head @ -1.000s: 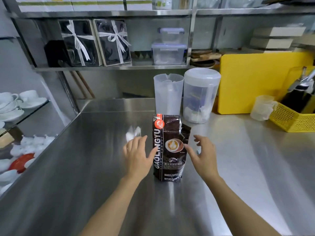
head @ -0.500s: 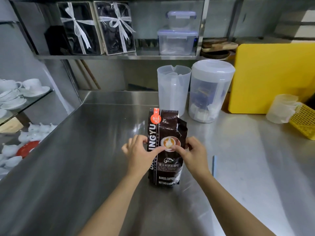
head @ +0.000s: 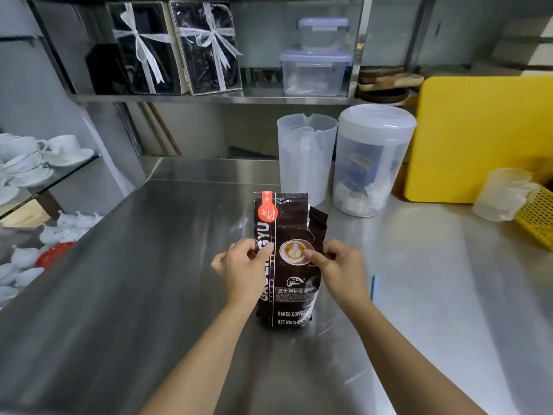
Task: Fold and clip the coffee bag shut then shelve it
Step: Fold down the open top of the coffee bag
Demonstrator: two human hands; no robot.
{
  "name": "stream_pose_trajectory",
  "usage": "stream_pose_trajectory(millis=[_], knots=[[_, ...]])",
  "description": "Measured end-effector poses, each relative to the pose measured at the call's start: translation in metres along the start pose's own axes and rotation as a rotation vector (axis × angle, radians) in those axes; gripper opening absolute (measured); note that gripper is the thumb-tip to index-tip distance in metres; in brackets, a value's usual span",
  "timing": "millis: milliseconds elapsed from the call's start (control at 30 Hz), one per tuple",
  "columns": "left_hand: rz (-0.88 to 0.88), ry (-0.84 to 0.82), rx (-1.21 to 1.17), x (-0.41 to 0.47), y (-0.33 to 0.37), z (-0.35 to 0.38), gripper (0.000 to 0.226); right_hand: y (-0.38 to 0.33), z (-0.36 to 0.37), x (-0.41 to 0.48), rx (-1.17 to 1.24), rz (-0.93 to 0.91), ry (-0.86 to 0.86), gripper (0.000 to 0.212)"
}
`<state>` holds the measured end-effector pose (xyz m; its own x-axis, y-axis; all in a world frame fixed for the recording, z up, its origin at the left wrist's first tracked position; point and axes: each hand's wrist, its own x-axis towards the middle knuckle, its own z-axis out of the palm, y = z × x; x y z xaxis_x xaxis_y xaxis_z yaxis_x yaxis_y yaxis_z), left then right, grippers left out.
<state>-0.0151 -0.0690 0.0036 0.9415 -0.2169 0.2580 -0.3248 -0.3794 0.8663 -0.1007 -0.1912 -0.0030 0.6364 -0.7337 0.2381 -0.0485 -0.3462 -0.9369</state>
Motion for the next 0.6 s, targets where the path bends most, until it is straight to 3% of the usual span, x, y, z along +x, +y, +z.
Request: stream_pose_trajectory(millis=[167, 300, 400, 467, 533, 600], knots=[[-0.056, -0.010, -0.050, 0.000, -0.004, -0.012, 0.030, -0.001, -0.012, -0.002, 0.215, 0.071, -0.158, 0.024], [-0.139, -0.082, -0.159, 0.006, -0.008, -0.017, 0.023, 0.006, -0.026, 0.001, 0.333, 0.097, -0.074, 0.018], [-0.075, -0.116, -0.083, 0.009, -0.005, -0.018, 0.022, 0.012, -0.029, 0.001, 0.073, 0.092, -0.247, 0.035], [-0.016, -0.120, -0.028, 0.012, -0.001, -0.018, 0.019, 0.008, -0.025, -0.002, -0.042, 0.077, -0.337, 0.022], [0.024, -0.085, 0.032, 0.016, 0.000, -0.018, 0.014, 0.005, -0.021, -0.003, -0.101, 0.019, -0.316, 0.007], [0.062, 0.000, 0.156, 0.016, -0.002, -0.017, 0.016, 0.006, -0.015, -0.004, -0.189, -0.062, -0.269, 0.011]])
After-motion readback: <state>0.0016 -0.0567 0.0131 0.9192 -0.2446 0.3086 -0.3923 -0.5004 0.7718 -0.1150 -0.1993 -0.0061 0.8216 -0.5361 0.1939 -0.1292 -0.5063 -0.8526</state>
